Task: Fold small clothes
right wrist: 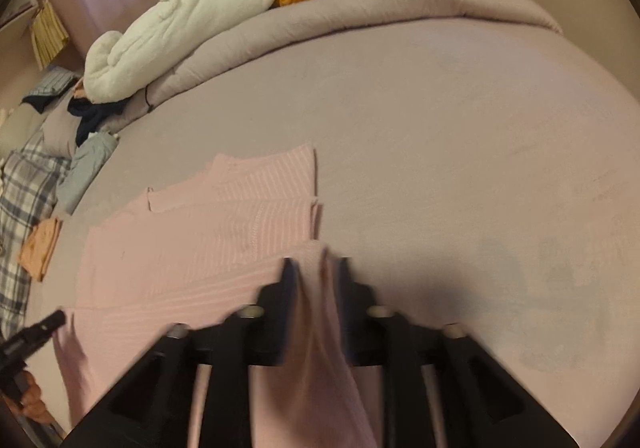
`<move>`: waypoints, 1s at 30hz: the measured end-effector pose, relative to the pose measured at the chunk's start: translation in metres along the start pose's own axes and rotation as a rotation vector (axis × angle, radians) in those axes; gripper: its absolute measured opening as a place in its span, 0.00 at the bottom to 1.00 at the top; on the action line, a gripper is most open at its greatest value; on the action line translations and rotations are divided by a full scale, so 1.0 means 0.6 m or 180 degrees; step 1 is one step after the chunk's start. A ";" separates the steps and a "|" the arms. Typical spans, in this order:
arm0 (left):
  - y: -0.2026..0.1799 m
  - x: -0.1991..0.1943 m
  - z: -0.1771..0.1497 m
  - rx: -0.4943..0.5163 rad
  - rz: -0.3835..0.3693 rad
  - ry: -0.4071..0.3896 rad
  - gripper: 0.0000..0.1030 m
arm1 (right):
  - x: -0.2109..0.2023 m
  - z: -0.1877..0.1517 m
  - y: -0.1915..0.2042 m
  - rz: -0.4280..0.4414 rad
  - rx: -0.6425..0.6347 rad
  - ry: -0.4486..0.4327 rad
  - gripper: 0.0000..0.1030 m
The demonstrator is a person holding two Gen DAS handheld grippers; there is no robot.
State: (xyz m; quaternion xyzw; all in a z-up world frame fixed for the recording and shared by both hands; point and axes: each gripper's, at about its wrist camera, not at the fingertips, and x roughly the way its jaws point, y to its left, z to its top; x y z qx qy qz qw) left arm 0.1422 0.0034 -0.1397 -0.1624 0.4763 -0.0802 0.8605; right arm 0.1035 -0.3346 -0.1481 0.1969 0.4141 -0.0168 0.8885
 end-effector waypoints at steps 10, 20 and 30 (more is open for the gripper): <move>0.018 -0.057 -0.061 0.0030 -0.0022 0.0010 0.66 | -0.079 -0.075 -0.031 -0.0007 -0.0134 0.0028 0.57; 0.045 -0.051 -0.111 -0.0065 0.0014 0.0141 0.66 | -0.079 -0.130 -0.034 0.0021 -0.0019 0.0225 0.57; 0.056 -0.044 -0.146 -0.0203 -0.0060 0.0296 0.64 | -0.072 -0.155 -0.038 0.0025 0.0060 0.0367 0.57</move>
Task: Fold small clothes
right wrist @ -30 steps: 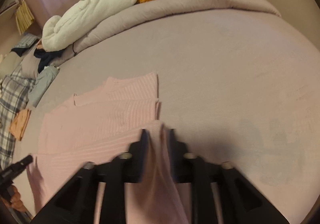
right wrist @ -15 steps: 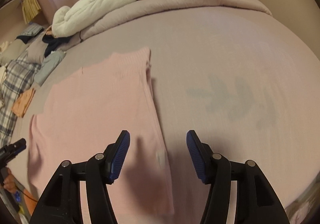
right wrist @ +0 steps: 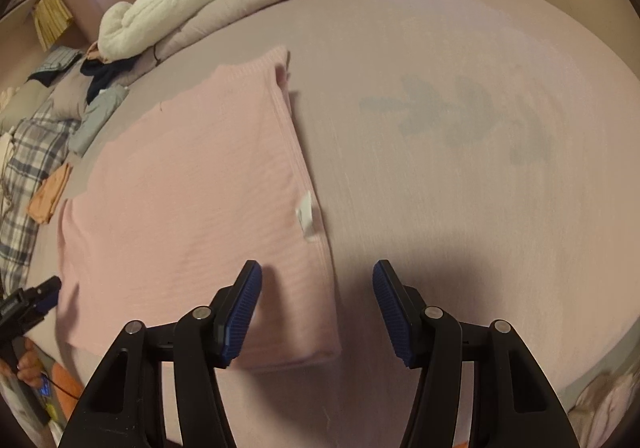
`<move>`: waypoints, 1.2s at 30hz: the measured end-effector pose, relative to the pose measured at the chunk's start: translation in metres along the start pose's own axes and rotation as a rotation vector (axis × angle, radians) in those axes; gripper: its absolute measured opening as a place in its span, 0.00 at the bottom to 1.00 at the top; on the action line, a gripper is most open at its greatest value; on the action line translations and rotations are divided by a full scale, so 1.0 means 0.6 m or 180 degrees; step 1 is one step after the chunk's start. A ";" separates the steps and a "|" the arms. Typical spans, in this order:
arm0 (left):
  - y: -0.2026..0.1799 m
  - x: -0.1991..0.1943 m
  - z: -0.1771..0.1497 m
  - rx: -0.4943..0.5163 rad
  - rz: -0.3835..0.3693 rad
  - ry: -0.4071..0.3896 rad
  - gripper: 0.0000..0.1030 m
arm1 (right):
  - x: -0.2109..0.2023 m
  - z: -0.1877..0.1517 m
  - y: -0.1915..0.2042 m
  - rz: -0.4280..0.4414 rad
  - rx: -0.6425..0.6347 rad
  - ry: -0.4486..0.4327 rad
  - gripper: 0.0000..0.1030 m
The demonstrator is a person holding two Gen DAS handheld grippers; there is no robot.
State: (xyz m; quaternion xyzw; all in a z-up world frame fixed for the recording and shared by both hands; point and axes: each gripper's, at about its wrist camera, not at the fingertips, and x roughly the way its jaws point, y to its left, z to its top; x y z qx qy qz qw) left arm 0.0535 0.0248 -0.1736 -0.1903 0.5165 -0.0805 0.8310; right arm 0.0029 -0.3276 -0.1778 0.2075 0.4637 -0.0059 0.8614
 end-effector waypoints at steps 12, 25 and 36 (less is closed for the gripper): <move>0.008 0.001 -0.032 -0.0006 -0.0004 0.0054 0.53 | 0.000 -0.022 0.019 -0.0048 -0.0132 0.0021 0.52; 0.012 -0.006 -0.059 -0.0090 -0.0103 0.0010 0.06 | -0.002 -0.033 0.034 0.0075 -0.0186 -0.0100 0.07; -0.046 -0.117 -0.054 0.0120 -0.0398 -0.0437 0.04 | -0.111 -0.020 0.045 0.0686 -0.0145 -0.0648 0.07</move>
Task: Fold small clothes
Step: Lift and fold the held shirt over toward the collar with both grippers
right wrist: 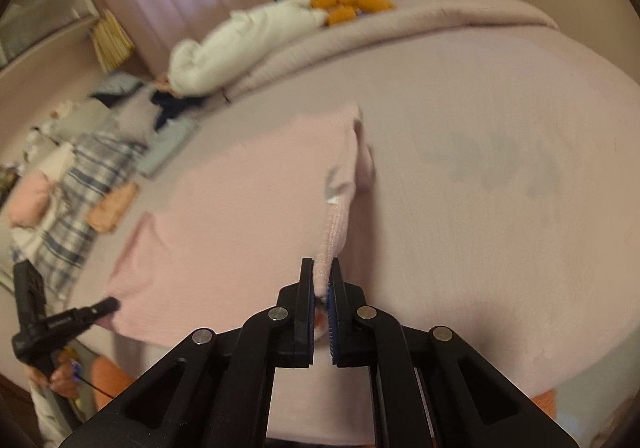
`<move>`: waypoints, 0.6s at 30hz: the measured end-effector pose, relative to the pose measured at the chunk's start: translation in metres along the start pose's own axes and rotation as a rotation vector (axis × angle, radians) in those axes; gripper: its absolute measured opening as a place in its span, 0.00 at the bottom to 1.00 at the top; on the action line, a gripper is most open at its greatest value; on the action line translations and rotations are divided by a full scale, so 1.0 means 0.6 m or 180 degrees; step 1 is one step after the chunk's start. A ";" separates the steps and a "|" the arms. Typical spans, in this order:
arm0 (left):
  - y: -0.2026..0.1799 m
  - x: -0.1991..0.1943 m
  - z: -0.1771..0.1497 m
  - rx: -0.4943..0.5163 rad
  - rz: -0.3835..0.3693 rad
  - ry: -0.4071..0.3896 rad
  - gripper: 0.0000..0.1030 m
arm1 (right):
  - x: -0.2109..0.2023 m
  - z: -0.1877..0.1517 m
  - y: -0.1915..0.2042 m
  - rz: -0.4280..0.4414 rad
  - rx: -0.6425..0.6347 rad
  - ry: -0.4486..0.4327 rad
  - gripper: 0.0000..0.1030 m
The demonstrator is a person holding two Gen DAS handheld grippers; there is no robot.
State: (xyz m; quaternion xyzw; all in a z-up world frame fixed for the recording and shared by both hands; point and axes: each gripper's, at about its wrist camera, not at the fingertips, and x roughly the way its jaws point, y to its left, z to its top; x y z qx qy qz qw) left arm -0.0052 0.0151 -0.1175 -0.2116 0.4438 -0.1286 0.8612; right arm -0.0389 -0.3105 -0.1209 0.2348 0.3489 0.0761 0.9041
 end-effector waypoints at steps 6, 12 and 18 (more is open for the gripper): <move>-0.033 -0.087 0.006 0.0114 -0.0188 -0.0343 0.04 | -0.077 0.016 0.034 0.0239 -0.0153 -0.0440 0.07; -0.047 -0.132 -0.006 0.0128 -0.0232 -0.0448 0.04 | -0.116 0.013 0.052 0.0349 -0.0189 -0.0700 0.07; -0.030 -0.146 -0.025 0.0079 -0.0190 -0.0407 0.04 | -0.138 -0.015 0.048 0.0372 -0.0093 -0.0781 0.07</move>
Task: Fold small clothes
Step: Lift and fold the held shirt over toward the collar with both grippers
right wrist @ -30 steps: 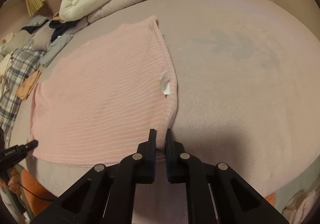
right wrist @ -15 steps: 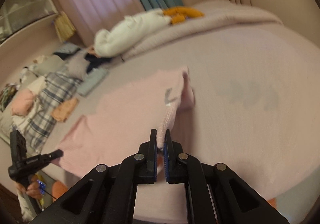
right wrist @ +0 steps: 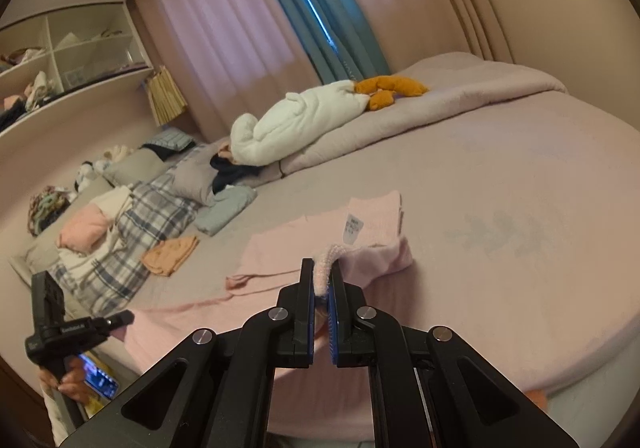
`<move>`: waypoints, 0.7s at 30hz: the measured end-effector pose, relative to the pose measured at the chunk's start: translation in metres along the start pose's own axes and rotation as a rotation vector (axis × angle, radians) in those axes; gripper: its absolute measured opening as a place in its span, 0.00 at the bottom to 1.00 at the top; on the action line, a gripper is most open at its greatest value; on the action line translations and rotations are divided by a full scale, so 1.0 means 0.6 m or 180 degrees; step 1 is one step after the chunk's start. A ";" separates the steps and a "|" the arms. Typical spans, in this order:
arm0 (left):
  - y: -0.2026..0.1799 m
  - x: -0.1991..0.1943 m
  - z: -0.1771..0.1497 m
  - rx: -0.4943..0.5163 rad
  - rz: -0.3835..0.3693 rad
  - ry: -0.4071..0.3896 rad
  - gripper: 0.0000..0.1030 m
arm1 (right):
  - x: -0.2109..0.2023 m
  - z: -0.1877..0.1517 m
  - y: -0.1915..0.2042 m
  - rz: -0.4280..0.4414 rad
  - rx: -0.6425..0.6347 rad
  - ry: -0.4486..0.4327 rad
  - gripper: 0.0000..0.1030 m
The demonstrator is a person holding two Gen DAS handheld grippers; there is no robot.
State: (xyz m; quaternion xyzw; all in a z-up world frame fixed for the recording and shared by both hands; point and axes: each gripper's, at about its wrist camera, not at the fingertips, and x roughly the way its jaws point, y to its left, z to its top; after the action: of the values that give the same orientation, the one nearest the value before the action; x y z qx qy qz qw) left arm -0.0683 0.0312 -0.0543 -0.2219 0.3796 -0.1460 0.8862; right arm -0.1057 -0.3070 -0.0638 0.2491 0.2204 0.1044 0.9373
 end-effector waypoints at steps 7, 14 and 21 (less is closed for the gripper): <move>0.017 0.005 -0.019 -0.0113 0.0027 0.0105 0.04 | -0.010 -0.026 -0.015 -0.0047 0.0187 0.0070 0.07; 0.023 0.016 0.001 -0.0180 0.0021 0.0086 0.04 | 0.001 -0.020 -0.030 -0.0050 0.0375 0.0073 0.07; 0.019 0.063 0.056 -0.0171 0.0049 0.0070 0.04 | 0.059 0.027 -0.035 -0.0091 0.0359 0.0088 0.07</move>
State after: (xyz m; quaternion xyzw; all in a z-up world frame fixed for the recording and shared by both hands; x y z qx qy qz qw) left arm -0.0173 0.0342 -0.0624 -0.2411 0.3948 -0.1314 0.8768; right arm -0.0655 -0.3212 -0.0749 0.2969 0.2423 0.0818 0.9200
